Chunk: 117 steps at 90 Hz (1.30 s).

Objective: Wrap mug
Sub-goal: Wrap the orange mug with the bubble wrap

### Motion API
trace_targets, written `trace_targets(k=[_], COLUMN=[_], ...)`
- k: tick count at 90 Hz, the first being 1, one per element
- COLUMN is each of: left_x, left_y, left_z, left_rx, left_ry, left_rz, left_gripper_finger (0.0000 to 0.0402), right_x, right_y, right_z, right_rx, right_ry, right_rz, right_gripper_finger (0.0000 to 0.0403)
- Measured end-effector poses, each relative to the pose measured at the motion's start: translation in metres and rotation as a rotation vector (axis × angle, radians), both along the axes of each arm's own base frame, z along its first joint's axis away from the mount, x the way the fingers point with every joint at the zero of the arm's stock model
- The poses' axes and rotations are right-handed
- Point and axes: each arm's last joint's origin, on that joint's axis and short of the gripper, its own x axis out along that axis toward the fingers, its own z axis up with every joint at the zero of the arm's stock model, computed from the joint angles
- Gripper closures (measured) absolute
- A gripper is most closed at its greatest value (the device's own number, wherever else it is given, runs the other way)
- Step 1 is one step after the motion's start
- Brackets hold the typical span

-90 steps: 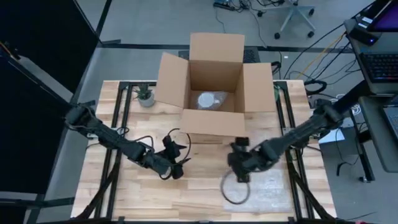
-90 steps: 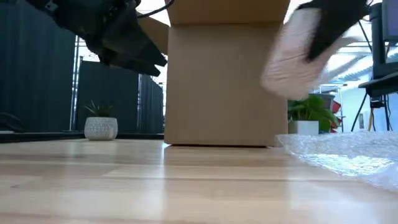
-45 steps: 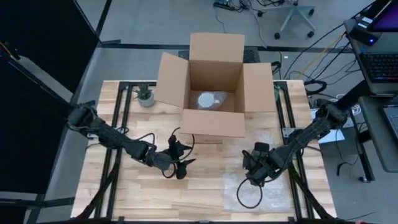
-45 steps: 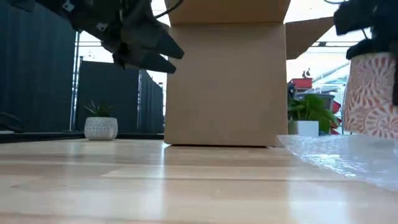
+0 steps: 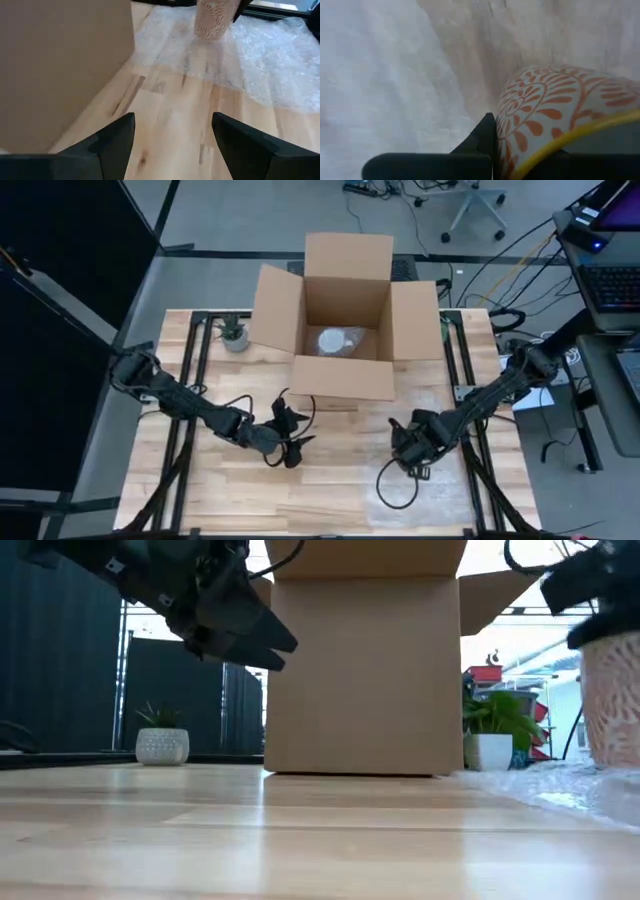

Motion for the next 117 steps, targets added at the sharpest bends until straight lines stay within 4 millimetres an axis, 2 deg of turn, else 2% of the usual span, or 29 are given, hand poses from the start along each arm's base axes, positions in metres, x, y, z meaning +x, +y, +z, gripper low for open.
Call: trace_targets(k=[15, 31, 54, 65, 80, 98, 117], left_x=[0.000, 0.000, 0.000, 0.000, 0.000, 0.000, 0.006], left_y=[0.001, 0.001, 0.001, 0.001, 0.001, 0.001, -0.004], left_z=[0.000, 0.000, 0.000, 0.000, 0.000, 0.000, 0.008], left_rx=[0.002, 0.006, 0.007, 0.007, 0.007, 0.003, -0.065], left_ry=[0.001, 0.004, 0.004, 0.004, 0.004, 0.003, -0.033], left_rz=[0.002, 0.000, 0.000, 0.000, 0.000, -0.001, -0.070], left_gripper_finger=[0.0149, 0.0149, 0.0149, 0.0149, 0.0149, 0.0149, 0.0149], right_x=[0.001, -0.004, -0.002, -0.003, -0.001, 0.000, -0.009], right_y=[0.016, 0.018, 0.019, 0.019, 0.021, 0.028, 0.039], right_z=[-0.001, -0.021, -0.024, -0.025, -0.024, -0.002, 0.040], right_rx=[0.074, 0.043, 0.049, 0.040, 0.068, 0.080, 0.008], right_ry=[-0.037, 0.006, -0.006, 0.006, -0.009, 0.019, 0.047], right_rz=[0.003, -0.032, -0.057, -0.094, -0.104, -0.097, -0.115], right_gripper_finger=[0.0400, 0.0400, 0.0393, 0.0362, 0.0292, 0.0215, 0.0185])
